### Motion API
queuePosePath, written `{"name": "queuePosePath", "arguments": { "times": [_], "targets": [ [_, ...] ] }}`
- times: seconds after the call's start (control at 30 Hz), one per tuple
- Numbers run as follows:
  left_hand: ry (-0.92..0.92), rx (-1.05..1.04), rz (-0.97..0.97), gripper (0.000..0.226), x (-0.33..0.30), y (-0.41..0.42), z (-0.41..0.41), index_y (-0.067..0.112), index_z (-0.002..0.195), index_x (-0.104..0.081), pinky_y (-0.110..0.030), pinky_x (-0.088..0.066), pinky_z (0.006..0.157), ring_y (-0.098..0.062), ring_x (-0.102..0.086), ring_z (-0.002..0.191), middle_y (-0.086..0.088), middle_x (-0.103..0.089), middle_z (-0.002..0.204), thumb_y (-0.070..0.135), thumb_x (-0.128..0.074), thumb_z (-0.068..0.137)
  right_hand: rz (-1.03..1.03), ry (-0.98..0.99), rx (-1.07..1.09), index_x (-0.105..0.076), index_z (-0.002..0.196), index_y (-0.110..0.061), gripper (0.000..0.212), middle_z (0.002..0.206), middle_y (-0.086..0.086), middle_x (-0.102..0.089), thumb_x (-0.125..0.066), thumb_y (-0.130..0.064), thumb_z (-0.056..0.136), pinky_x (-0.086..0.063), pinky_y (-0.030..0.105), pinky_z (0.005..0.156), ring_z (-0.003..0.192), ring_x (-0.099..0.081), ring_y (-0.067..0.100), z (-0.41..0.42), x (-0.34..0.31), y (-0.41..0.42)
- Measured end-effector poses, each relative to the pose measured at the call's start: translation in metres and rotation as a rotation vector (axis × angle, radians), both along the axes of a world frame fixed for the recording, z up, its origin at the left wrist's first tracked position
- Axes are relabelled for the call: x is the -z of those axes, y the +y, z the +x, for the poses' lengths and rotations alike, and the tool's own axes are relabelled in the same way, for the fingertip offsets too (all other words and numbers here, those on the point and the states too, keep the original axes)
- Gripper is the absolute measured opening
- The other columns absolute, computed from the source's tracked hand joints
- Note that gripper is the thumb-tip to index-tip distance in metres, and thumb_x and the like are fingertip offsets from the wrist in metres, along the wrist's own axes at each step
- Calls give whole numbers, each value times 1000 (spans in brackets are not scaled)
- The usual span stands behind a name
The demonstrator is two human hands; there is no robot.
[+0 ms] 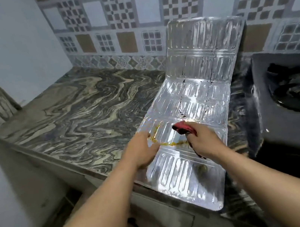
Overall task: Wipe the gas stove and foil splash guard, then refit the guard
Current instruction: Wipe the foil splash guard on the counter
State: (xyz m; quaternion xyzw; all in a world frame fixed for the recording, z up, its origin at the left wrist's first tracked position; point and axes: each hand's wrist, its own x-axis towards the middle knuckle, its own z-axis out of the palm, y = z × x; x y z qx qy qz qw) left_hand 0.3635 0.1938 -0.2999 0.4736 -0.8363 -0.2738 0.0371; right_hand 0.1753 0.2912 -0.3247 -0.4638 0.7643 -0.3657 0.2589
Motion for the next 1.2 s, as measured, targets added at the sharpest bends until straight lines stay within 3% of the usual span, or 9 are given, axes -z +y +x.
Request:
{"name": "queuePosePath", "arguments": {
  "times": [0.07,0.13,0.23,0.33,0.43,0.53,0.83,1.0,1.2],
  "targets": [
    [-127,43,-26,52,25,-20,17,13,123,-57,-41,-45,101,-34,-54,122,-13,-58,131,47,-49,85,29,93,-10,-56,128,-37,41,105,-12,-70,-49,-14,95,-45,24,65,82,-60,13,3,8,-20],
    [-217,73,-68,45,47,-42,29,16,112,-56,-46,-48,95,-34,-56,115,-10,-59,120,45,-40,81,57,228,-19,-52,131,-35,43,117,-1,-69,-52,-17,92,-51,34,81,100,-62,24,5,14,-42],
    [-288,141,-150,32,68,-62,43,20,121,-50,-49,-44,101,-30,-48,125,-4,-50,131,32,-44,92,94,372,-11,-47,130,-34,45,114,8,-64,-50,-17,89,-53,46,81,96,-62,31,7,20,-75],
    [-355,208,-138,57,80,-70,53,21,153,-22,-54,-18,120,-24,-11,152,1,-11,165,40,-36,101,125,437,-13,-42,131,-28,39,118,10,-58,-45,-22,92,-51,50,83,101,-58,34,12,33,-101],
    [-368,306,-144,64,82,-69,60,23,157,-2,-53,2,122,-18,11,152,6,12,165,49,-22,103,352,545,-157,-23,148,-24,53,148,13,-36,-32,-44,100,-34,58,105,132,-38,37,19,57,-114],
    [-340,367,-176,60,85,-72,65,27,156,-1,-52,10,121,-16,16,150,8,11,164,49,-15,103,413,590,-184,-8,154,-25,58,162,8,-9,-21,-47,101,-13,60,114,147,-12,34,21,69,-119],
    [-345,414,-255,57,85,-84,66,30,156,-7,-49,18,115,-16,10,152,11,1,165,34,-29,103,296,672,-370,-15,154,-33,64,162,5,-13,-42,-25,96,-9,59,113,146,-11,32,49,66,-122],
    [-347,411,-296,61,94,-80,69,27,157,1,-46,18,115,-17,12,152,10,7,165,31,-28,103,204,715,-453,-19,152,-35,58,159,1,-21,-40,-34,98,-15,56,111,143,-17,28,68,73,-98],
    [-302,382,-267,58,98,-79,65,23,157,-6,-39,3,123,-16,2,152,5,0,166,34,-24,103,241,714,-374,-16,152,-37,53,162,0,-17,-31,-34,102,-11,48,112,146,-15,27,50,71,-51]
  ]
}}
